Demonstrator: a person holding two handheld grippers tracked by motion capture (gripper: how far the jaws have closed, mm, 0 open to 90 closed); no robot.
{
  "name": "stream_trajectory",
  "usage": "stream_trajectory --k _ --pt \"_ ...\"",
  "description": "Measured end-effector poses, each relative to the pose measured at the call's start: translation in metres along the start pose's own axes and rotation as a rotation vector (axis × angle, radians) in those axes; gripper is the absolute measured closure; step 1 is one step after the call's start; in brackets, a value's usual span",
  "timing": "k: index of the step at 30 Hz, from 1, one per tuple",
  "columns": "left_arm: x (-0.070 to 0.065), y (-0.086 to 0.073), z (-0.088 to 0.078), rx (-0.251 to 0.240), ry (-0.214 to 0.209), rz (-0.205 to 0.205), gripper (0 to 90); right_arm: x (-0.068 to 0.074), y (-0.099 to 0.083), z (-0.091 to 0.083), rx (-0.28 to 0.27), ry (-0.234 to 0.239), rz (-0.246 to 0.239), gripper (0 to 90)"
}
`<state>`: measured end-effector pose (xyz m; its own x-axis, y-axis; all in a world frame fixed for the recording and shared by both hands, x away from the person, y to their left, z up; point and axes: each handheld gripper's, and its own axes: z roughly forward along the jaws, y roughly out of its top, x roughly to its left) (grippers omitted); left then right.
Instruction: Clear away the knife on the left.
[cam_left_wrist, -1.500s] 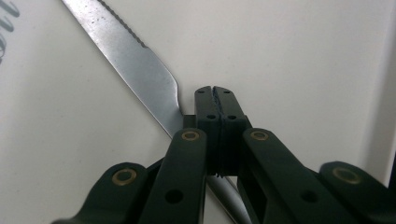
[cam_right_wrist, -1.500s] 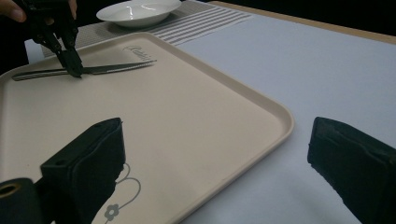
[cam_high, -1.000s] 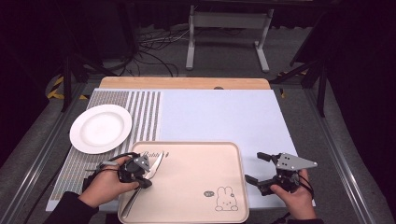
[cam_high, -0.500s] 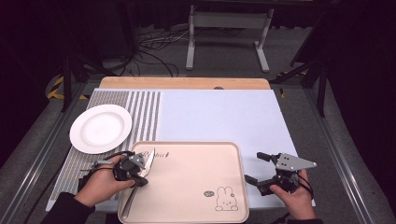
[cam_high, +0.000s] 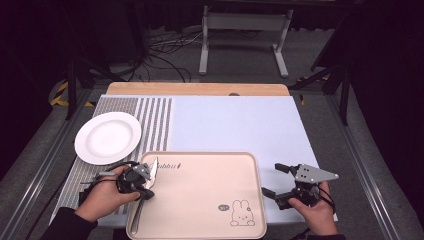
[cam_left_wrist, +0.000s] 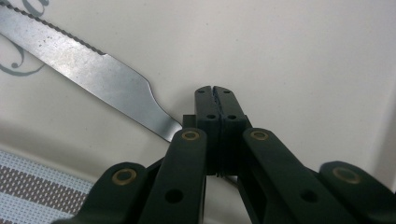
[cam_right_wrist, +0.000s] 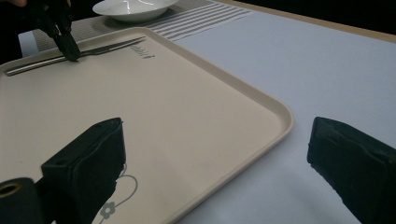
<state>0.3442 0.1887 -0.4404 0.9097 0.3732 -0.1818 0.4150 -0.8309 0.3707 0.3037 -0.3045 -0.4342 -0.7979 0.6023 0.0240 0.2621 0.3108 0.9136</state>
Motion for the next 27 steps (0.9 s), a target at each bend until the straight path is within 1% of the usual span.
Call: stream_trajectory --k 5,8,11,13,14,17,18,27 --pt "0.000 -0.002 0.000 -0.005 0.009 -0.002 90.0 0.000 -0.001 0.000 0.004 0.001 -0.001 5.1" --pt "0.001 -0.003 -0.001 -0.001 0.004 -0.012 90.0 0.000 0.000 0.000 0.003 0.001 0.000 5.2" --pt "0.002 -0.005 -0.001 -0.012 0.003 -0.012 90.0 0.000 -0.001 0.001 0.000 0.002 0.001 5.2" --pt "0.002 -0.007 -0.002 -0.018 -0.007 -0.030 90.0 0.000 0.000 0.001 -0.003 0.003 0.002 5.2" --pt "0.002 -0.008 -0.002 -0.020 -0.003 -0.031 90.0 0.000 0.000 0.001 -0.003 0.003 0.003 5.2" --pt "0.002 -0.009 -0.003 -0.016 -0.002 -0.032 90.0 0.000 0.000 0.001 -0.004 0.002 0.002 5.2" --pt "0.002 -0.010 -0.003 -0.014 -0.004 -0.039 90.0 0.000 0.000 0.001 -0.004 0.003 0.002 5.2" --pt "0.003 -0.011 -0.004 -0.014 0.002 -0.043 90.0 0.001 0.000 0.001 0.000 0.002 0.000 5.2"
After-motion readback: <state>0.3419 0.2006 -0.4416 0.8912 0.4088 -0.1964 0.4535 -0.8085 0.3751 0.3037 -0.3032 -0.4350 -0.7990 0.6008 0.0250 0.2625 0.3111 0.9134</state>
